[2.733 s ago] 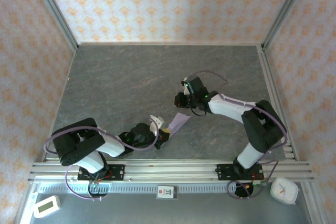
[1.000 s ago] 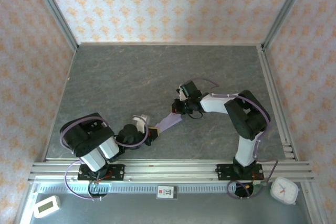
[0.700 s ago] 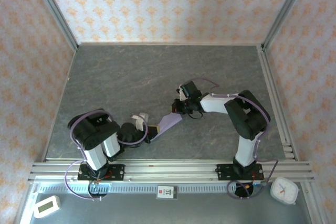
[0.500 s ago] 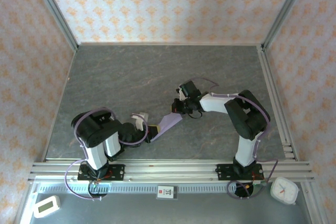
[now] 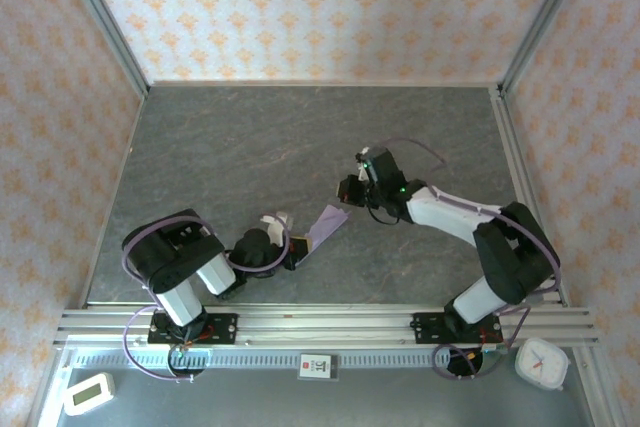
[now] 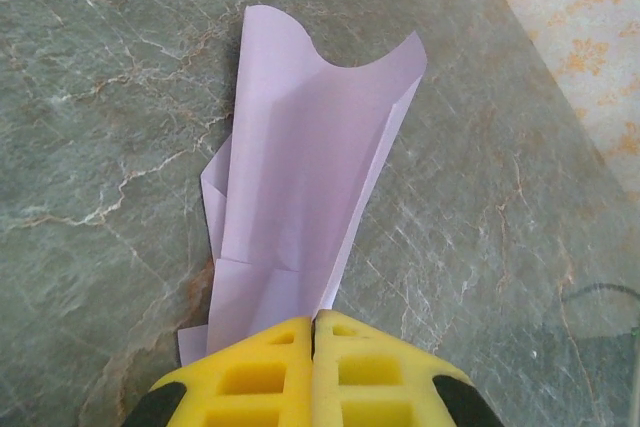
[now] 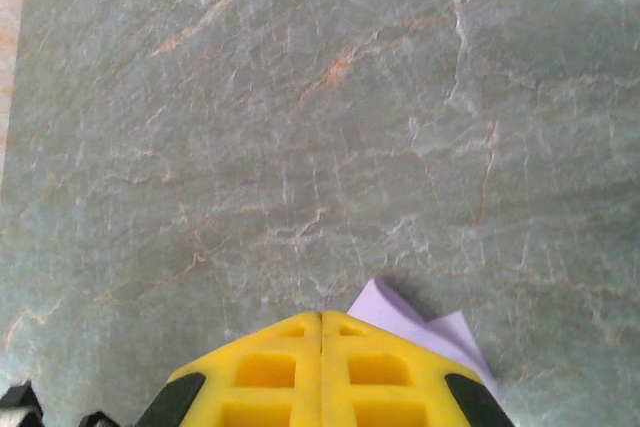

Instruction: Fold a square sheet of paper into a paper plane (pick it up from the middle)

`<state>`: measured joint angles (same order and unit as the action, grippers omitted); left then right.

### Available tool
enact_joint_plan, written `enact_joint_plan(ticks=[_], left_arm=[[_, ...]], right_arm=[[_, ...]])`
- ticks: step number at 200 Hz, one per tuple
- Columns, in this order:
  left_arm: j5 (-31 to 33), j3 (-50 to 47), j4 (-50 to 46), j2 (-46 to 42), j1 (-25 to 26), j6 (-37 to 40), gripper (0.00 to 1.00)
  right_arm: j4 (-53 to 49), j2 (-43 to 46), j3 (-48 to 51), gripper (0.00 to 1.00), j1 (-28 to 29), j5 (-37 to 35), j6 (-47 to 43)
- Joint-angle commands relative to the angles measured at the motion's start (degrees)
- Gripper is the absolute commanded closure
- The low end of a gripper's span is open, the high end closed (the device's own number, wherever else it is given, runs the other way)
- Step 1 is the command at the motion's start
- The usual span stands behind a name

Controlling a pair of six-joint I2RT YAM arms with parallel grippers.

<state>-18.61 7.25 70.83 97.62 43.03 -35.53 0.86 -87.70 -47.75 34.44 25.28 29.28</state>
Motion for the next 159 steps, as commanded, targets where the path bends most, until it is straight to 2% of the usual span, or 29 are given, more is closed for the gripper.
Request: enact_joint_plan(ticks=[1, 17, 83, 159], left_arm=[[1.6, -0.3, -10.1, 3.4, 0.2, 0.0, 1.0], [1.5, -0.6, -8.0, 4.8, 0.2, -1.2, 1.0], [1.3, 0.2, -9.5, 5.8, 0.2, -1.4, 1.0], [0.4, 0.7, -9.1, 7.2, 0.2, -1.5, 1.0]], right_arm=[[3.3, 0.9, 2.8, 1.0, 2.9, -0.1, 3.1], [4.7, 0.7, 3.8, 1.0, 5.0, -0.3, 3.9], [14.0, -4.0, 7.4, 1.0, 10.7, 0.4, 9.0], [16.6, -8.3, 6.4, 1.0, 12.4, 0.9, 10.0]])
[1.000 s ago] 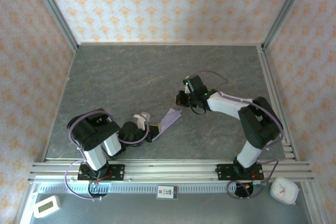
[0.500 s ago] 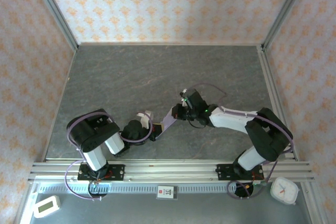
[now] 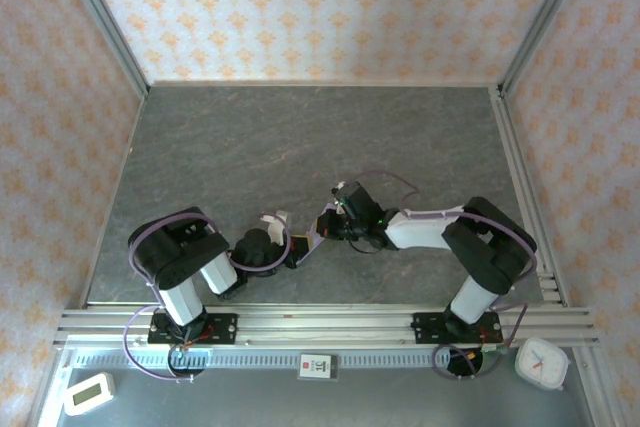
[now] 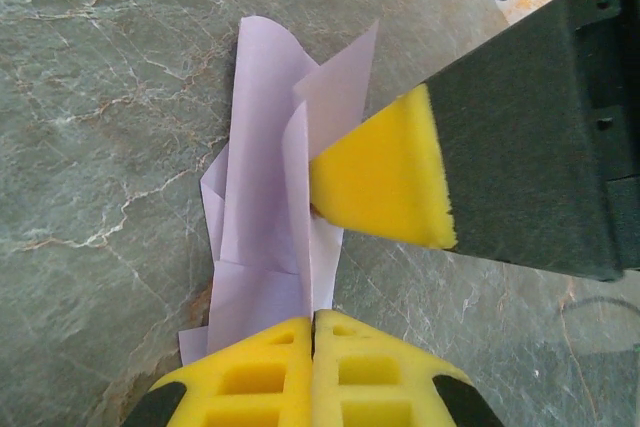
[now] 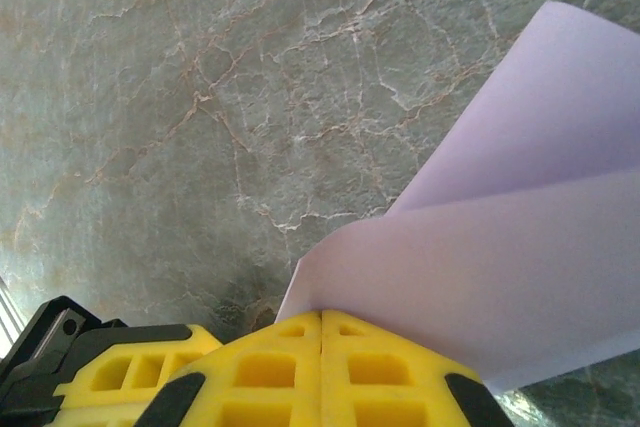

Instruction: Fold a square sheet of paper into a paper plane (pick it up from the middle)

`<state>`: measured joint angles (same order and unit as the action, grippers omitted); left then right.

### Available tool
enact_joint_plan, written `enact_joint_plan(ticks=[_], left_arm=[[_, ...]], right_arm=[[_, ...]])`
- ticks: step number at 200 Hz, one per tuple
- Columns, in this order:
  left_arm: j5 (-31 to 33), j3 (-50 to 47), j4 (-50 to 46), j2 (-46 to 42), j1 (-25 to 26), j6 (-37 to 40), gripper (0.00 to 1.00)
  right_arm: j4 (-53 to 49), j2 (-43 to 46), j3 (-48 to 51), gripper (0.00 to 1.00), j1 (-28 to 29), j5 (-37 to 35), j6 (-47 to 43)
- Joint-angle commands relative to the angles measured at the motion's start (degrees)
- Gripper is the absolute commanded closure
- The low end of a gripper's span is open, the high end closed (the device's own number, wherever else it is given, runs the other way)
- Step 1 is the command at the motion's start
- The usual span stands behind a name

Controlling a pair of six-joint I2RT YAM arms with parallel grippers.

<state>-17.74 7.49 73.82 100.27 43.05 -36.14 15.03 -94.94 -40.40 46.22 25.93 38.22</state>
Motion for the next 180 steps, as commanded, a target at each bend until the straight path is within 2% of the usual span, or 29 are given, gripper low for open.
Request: enact_joint_plan(ticks=[1, 73, 113, 161, 180], left_arm=[[-0.5, 0.4, -12.1, 4.6, 0.2, -0.9, 1.0], [-1.1, 0.6, -11.5, 5.5, 0.3, -0.8, 1.0], [-2.0, 0.7, -11.8, 4.5, 0.2, -1.1, 1.0], [-2.8, 2.1, -20.7, -6.7, -0.4, 0.1, 1.0], [-2.1, 3.8, -26.9, -12.6, -0.6, 1.9, 0.95]], right_arm=[[2.5, -1.1, -0.9, 1.0, 0.7, 0.2, 1.1], [4.6, -3.7, 0.2, 1.0, 2.1, 0.2, 2.2], [3.0, -5.3, 1.7, 1.0, 2.1, -2.8, 2.3], [2.4, -6.0, 4.3, 1.0, 2.1, -4.7, 3.4], [2.8, -6.2, 4.9, 1.0, 2.1, -4.7, 3.7]])
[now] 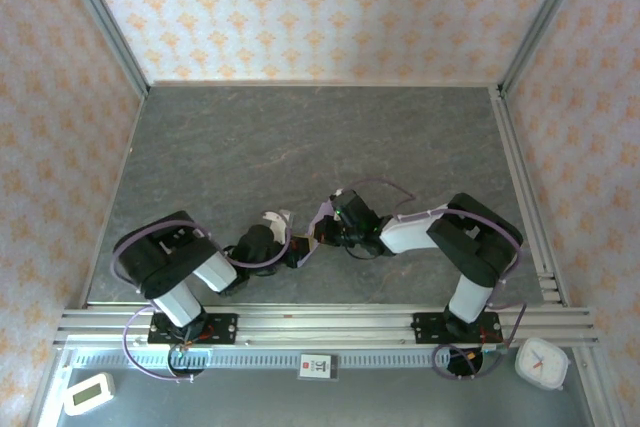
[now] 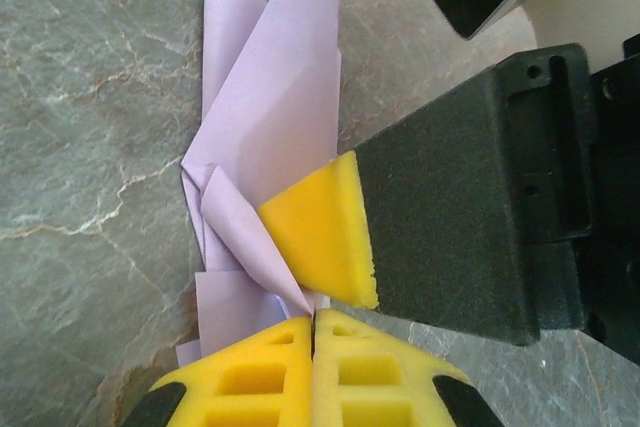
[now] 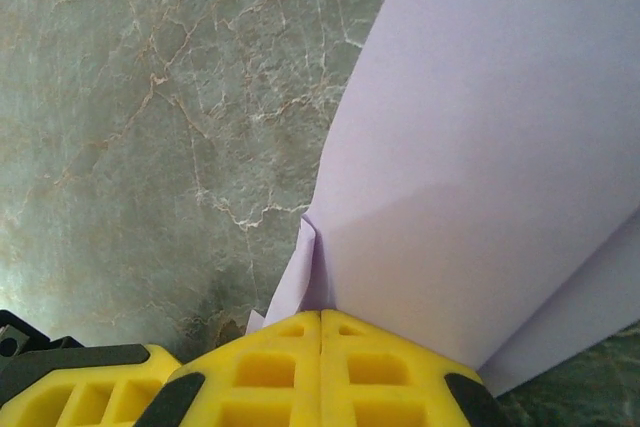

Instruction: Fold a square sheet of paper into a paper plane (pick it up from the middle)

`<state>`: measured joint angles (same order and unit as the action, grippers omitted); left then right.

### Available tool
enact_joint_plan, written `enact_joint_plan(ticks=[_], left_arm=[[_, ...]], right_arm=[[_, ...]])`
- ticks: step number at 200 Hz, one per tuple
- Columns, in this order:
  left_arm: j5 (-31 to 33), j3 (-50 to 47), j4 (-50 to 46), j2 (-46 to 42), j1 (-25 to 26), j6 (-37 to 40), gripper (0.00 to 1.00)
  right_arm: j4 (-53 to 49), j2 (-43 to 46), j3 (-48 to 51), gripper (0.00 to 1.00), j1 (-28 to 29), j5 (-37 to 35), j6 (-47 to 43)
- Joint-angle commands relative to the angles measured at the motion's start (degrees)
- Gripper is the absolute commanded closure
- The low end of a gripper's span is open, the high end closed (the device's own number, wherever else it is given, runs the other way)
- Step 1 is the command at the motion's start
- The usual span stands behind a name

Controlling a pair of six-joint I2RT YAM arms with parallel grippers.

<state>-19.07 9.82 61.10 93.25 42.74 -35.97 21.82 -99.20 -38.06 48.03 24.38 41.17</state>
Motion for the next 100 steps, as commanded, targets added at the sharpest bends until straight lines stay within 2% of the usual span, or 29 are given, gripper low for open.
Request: enact_joint_plan(ticks=[1, 23, 37, 73, 100], left_arm=[[-0.7, 1.5, -14.5, -5.8, -0.3, 1.8, 0.95], [-0.5, 4.2, -21.1, -10.0, -0.3, 4.9, 0.95], [-1.4, 5.4, -22.9, -10.7, -0.3, 5.9, 1.0], [-2.9, 5.9, -22.1, -10.1, -0.2, 5.9, 1.0], [1.6, 3.9, -22.4, -14.5, -0.2, 4.2, 1.0]], right_arm=[[-4.0, -2.0, 2.5, 1.0, 0.3, -3.1, 0.7], [-3.7, -2.5, 2.8, 1.0, 0.3, -3.2, 0.8], [-3.2, -2.9, 3.1, 1.0, 0.3, -3.0, 1.2], [-2.6, -3.6, 3.2, 1.0, 0.3, -2.6, 1.4], [-2.6, -4.4, 3.3, 1.0, 0.2, -2.4, 1.4]])
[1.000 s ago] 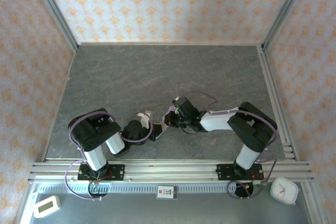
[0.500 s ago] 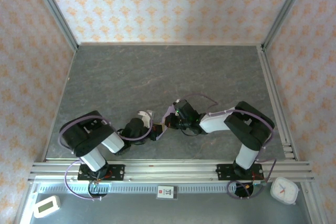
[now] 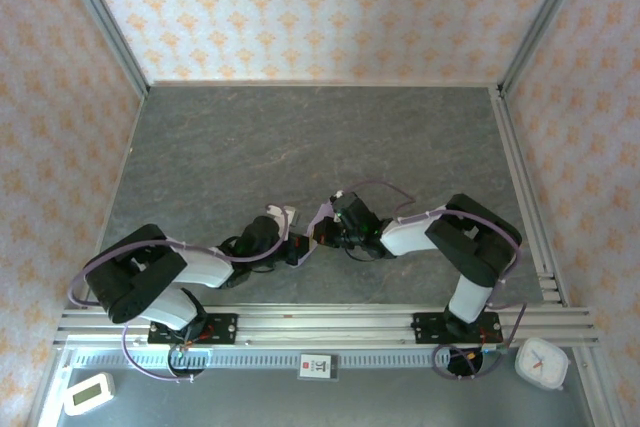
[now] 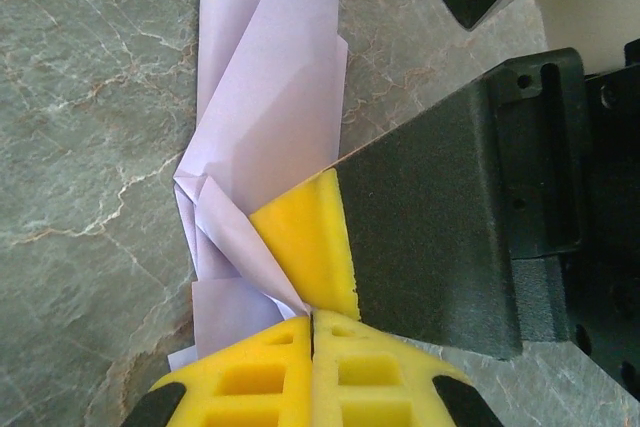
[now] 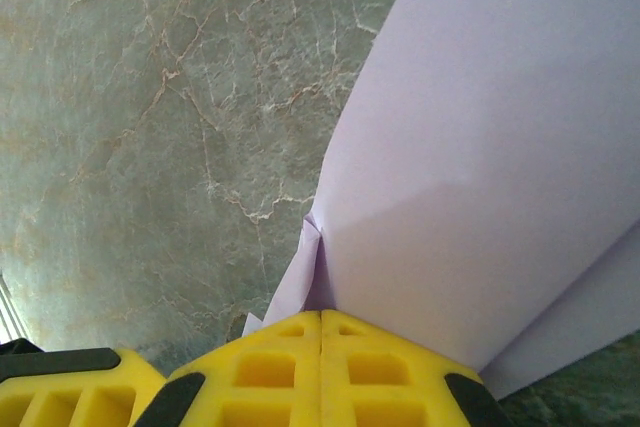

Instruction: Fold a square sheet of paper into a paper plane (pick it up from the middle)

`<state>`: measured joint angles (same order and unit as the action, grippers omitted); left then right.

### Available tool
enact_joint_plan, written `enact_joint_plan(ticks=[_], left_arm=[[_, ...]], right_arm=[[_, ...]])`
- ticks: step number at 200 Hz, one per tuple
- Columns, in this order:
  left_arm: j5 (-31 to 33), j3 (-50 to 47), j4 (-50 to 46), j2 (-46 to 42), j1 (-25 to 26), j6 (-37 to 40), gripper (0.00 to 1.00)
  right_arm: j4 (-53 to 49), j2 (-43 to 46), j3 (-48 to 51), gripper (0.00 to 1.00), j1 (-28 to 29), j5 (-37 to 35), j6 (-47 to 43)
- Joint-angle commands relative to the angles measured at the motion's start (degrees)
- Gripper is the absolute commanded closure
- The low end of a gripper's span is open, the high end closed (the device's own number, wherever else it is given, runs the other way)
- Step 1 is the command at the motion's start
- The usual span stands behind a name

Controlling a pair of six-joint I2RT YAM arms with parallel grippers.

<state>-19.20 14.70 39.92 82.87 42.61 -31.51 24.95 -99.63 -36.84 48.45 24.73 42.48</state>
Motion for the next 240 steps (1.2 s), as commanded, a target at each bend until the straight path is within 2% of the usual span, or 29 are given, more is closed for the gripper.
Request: enact_joint_plan(ticks=[1, 21, 29, 39, 53, 68, 86, 111, 157, 212, 240], left_arm=[[2.0, -1.0, -1.3, -4.3, -0.1, -0.3, 1.0], [6.4, -2.5, -4.0, -9.6, -0.1, -0.9, 0.94], [7.8, -2.9, -5.2, -11.4, -0.1, -0.7, 0.88], [8.2, -3.3, -5.9, -13.4, -0.1, -0.3, 0.87], [6.9, -2.6, -7.1, -14.4, -0.1, 1.1, 0.87], [3.3, -1.3, -7.4, -13.5, -0.1, 2.8, 1.0], [-0.8, 0.4, -6.4, -10.6, 0.5, 4.4, 1.0], [-3.4, 2.4, -5.2, -6.6, 3.1, 6.2, 1.0], [-2.3, 2.7, -2.9, -3.0, 4.7, 6.8, 1.0], [1.7, 1.8, -1.7, 0.0, 4.6, 7.2, 1.0], [4.9, -1.8, 0.1, -0.3, 4.5, 5.6, 1.0]], right_arm=[[-5.7, -4.0, 2.0, 1.0, -0.2, -2.8, 0.1], [-5.2, -4.5, 2.2, 1.0, -0.1, -2.6, 0.2], [-5.2, -4.6, 2.3, 1.0, -0.1, -2.6, 0.3], [-5.1, -4.6, 2.3, 1.0, -0.1, -2.5, 0.3], [-5.1, -4.7, 2.5, 1.0, -0.1, -2.6, 0.2], [-5.1, -4.7, 2.5, 1.0, -0.1, -2.6, 0.3], [-5.1, -5.0, 2.5, 1.0, -0.1, -2.3, 0.3], [-4.9, -5.4, 2.4, 1.0, -0.1, -2.2, 0.6], [-5.0, -5.9, 2.0, 1.0, -0.1, -1.9, 0.8], [-5.2, -6.6, 1.6, 1.0, -0.1, -1.6, 0.8], [-5.5, -6.7, 1.5, 1.0, -0.1, -1.7, 0.8]])
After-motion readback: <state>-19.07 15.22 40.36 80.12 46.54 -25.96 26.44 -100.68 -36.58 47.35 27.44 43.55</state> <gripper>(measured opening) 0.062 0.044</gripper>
